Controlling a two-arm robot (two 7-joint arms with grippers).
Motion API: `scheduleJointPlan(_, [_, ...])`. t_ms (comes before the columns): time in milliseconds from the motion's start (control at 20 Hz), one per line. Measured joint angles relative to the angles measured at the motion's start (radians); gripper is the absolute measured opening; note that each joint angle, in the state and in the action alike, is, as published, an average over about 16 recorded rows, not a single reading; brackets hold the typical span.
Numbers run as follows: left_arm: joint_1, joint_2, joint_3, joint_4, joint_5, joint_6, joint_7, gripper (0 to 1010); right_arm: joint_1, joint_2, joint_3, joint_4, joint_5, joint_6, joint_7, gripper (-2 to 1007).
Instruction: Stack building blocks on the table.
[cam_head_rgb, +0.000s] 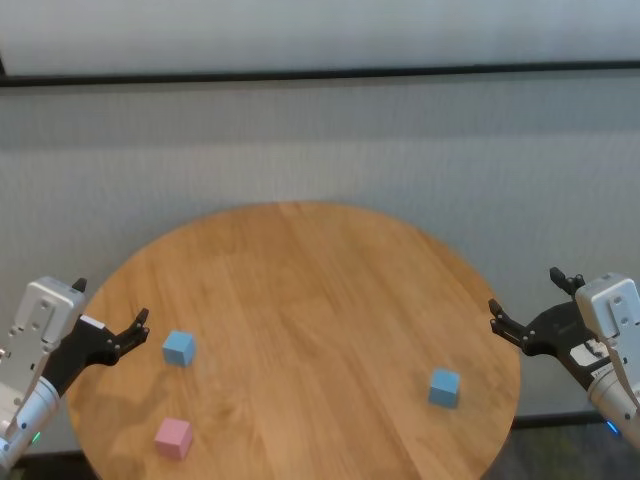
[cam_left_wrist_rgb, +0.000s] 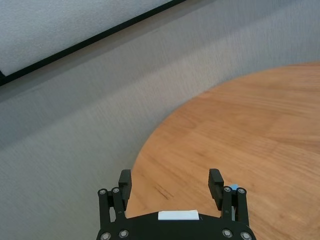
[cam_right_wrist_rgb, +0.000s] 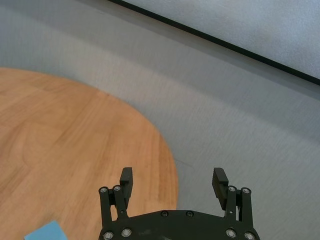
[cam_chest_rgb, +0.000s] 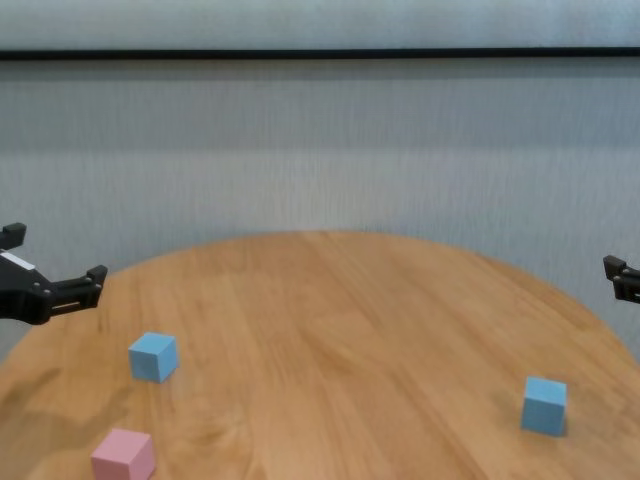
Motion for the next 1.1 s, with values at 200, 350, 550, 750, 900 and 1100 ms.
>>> scheduleJointPlan(200, [0.000,0.000,0.000,0.000,0.000,0.000,0.000,1008,0.000,0.000,0.000,0.000,0.000,0.000,0.000,1001])
scheduleJointPlan(350, [0.000,0.000,0.000,0.000,0.000,0.000,0.000,1008,0.000,0.000,0.000,0.000,0.000,0.000,0.000,1001])
scheduleJointPlan(550, [0.000,0.000,0.000,0.000,0.000,0.000,0.000,1008,0.000,0.000,0.000,0.000,0.000,0.000,0.000,1001])
scheduleJointPlan(750, [0.000,0.000,0.000,0.000,0.000,0.000,0.000,1008,0.000,0.000,0.000,0.000,0.000,0.000,0.000,1001])
scheduleJointPlan(900, [0.000,0.000,0.000,0.000,0.000,0.000,0.000,1008,0.000,0.000,0.000,0.000,0.000,0.000,0.000,1001])
scheduleJointPlan(1100, [0.000,0.000,0.000,0.000,0.000,0.000,0.000,1008,0.000,0.000,0.000,0.000,0.000,0.000,0.000,1001])
